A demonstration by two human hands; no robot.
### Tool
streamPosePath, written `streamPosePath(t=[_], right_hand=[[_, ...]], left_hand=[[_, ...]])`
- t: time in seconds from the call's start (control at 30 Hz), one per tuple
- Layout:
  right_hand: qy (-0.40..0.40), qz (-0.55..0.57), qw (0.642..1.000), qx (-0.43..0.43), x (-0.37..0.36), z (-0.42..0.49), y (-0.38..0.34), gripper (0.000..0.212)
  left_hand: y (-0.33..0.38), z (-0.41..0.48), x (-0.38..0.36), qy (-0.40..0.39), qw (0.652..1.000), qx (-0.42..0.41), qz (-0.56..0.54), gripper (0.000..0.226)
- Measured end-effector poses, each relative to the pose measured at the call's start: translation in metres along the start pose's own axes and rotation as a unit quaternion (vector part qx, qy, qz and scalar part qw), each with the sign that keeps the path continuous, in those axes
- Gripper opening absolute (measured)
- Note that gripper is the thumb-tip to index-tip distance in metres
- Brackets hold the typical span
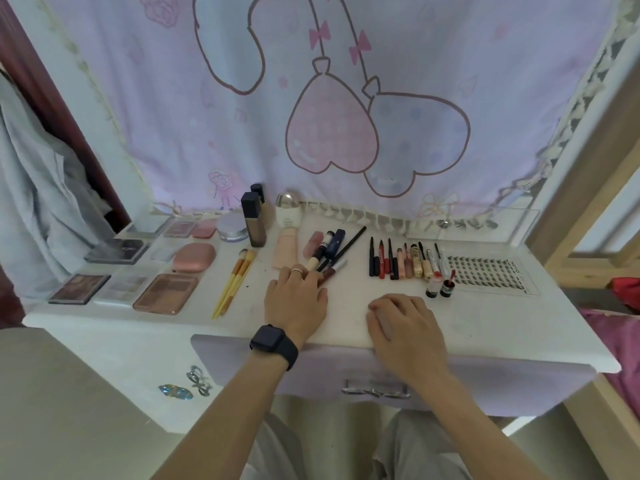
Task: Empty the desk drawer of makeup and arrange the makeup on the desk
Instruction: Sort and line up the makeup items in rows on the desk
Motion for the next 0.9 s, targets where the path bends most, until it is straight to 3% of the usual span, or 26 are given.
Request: streamPosePath(t=[0.23,0.33,0.53,0.63,0.73,0.9], right_hand=[[-0.011,0.030,0.999,-0.009,0.002,-0.006,0.007,0.022],[-0.032,0.069,0.996,-0.056,0.001,-0.004,0.010,0.026],[-0.046,0.266,0.937,-0.222,0.008,0.006,0.030,0.045],[-0.052,0.306,0.922,-0.232,0.012,0.010,0.032,0.029],[-0.071,0.341,0.909,-0.227,0.012,0.011,0.035,0.018],[-0.081,0.365,0.899,-0.229,0.012,0.009,0.041,0.015]], left_hand=[[-0.002,0.007,-0.005,-0.006,1.000,0.010,0.004,0.034],[-0.002,0.004,-0.004,0.024,0.999,-0.005,-0.039,0.031],[0.024,-0.012,0.005,0.147,0.968,-0.143,-0.149,0.016],[0.041,-0.017,0.003,0.162,0.953,-0.197,-0.166,0.018],[0.054,-0.018,-0.004,0.128,0.953,-0.212,-0.174,0.025],[0.078,-0.010,-0.022,-0.004,0.957,-0.235,-0.168,0.045]])
Point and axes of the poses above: each hand's wrist, its own z-axis towards the middle knuckle, its own x-axis out of the back of the hand, y = z × x, the point moved 6 cm from there along z, towards the middle knuckle, and after that the axes turned 9 degrees about -x, right-handed, at the moved point
